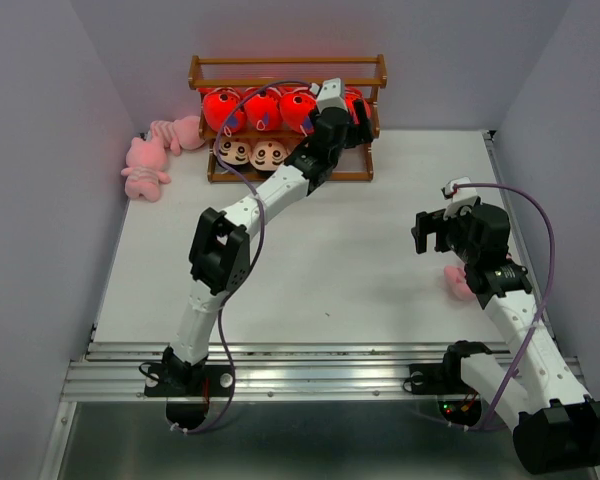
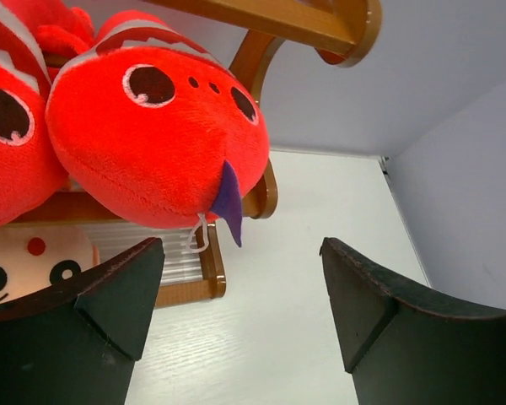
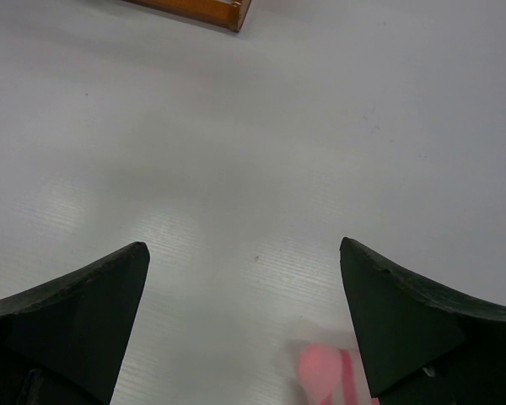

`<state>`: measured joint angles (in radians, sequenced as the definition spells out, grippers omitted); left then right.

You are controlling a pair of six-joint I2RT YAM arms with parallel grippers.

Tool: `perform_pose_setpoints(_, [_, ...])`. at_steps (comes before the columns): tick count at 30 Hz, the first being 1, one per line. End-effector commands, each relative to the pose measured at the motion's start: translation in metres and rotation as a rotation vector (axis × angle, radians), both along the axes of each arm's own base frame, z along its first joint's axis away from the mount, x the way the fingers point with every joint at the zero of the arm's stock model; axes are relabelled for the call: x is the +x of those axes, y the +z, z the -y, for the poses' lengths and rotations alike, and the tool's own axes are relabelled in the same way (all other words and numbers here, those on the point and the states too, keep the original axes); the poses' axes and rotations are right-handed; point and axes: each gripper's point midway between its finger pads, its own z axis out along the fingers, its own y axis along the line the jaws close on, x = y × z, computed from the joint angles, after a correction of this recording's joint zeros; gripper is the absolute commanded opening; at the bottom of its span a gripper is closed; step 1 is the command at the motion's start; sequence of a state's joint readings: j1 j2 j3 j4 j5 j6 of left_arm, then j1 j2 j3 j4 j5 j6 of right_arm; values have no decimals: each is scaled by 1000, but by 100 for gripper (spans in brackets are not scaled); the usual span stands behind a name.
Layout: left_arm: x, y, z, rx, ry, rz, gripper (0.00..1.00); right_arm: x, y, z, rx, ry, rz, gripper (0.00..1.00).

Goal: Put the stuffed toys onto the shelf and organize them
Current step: Place the stuffed toy onto shelf

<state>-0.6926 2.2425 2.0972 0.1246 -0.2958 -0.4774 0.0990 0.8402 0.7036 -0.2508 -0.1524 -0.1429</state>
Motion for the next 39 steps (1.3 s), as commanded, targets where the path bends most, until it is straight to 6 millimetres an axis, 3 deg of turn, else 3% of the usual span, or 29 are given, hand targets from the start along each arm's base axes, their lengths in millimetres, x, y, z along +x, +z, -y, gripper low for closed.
perform_pose_setpoints(1, [-31, 90, -12, -48, -68, 139, 88, 8, 10, 4, -15, -14, 60, 100])
perform_pose_setpoints(3, [-38, 92, -17, -33, -79, 135, 89, 8, 10, 4, -15, -10, 59, 100])
perform_pose_setpoints(9, [-85, 113, -49, 56, -135, 184, 89, 3, 6, -6, -25, 68, 43, 100])
perform_pose_setpoints(12, [-118, 131, -82, 117, -138, 209, 89, -3, 3, -18, -44, 165, 31, 100])
perform_pose_setpoints(15, [-135, 129, -109, 191, -129, 206, 89, -17, -6, -33, -60, 297, 1, 100])
perform_pose_setpoints(18, [-168, 134, -157, 231, -88, 227, 90, -43, -15, -64, -38, 546, -15, 100])
perform_pose_setpoints(20, [-178, 133, -185, 250, -25, 227, 91, -50, -19, -69, -48, 612, -18, 100])
perform_pose_setpoints(24, [-221, 118, -240, 273, 76, 245, 95, -57, -29, -75, -48, 682, -34, 100])
perform_pose_setpoints(29, [-253, 86, -281, 254, 167, 254, 98, -58, -37, -77, -49, 709, -59, 100])
perform_pose_setpoints(34, [-273, 46, -306, 287, 212, 222, 99, -59, -54, -66, -101, 687, -138, 100])
perform_pose_setpoints(37, [-280, 35, -314, 302, 226, 225, 99, -55, -56, -47, -190, 617, -202, 100])
perform_pose_setpoints(39, [-284, 43, -316, 288, 225, 247, 99, -43, -45, -32, -256, 545, -212, 100])
